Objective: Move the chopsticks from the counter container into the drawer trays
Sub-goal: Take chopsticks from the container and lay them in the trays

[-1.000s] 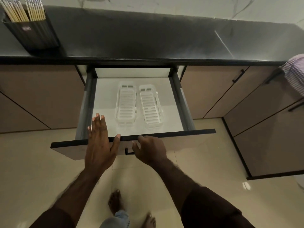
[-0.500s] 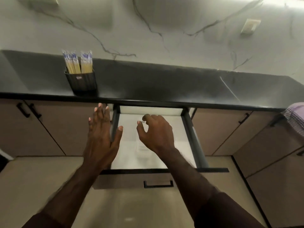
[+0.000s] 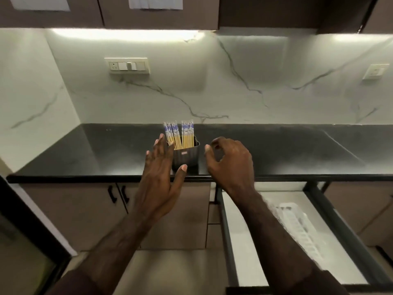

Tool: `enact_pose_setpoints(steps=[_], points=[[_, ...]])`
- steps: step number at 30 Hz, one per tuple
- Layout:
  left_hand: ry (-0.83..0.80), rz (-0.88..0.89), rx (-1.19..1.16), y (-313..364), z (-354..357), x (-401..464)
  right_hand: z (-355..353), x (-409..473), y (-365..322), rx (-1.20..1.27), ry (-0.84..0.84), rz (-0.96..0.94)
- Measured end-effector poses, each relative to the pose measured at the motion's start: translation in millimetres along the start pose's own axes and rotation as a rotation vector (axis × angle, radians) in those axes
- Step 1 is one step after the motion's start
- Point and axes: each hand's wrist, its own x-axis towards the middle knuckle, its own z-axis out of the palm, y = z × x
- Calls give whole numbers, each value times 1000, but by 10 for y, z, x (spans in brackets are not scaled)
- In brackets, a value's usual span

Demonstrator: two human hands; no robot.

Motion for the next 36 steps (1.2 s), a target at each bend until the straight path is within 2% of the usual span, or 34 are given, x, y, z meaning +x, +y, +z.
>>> enact_pose_setpoints(steps=[9,19,23,28,31,36], points=[[-47,-31,-21,-1021,244,367,1062,502,-134,22,-61,97],[-93,-99,-31,-2002,757,1576,2285,1528,163,51,-189,164],[-104,-176,-101,-2253,987,1916,2604,1781,246,53,-239,180],[-182,-367,-205,-2589,1370,2284,3066,1929,427,18,-354,218],[-163,-386,-268,-2741,1566,2441,3285,1968,467,-10,-436,267],[-223,-462,-407,-3004,1739,2686,3596,2012,468,-35,-524,370]])
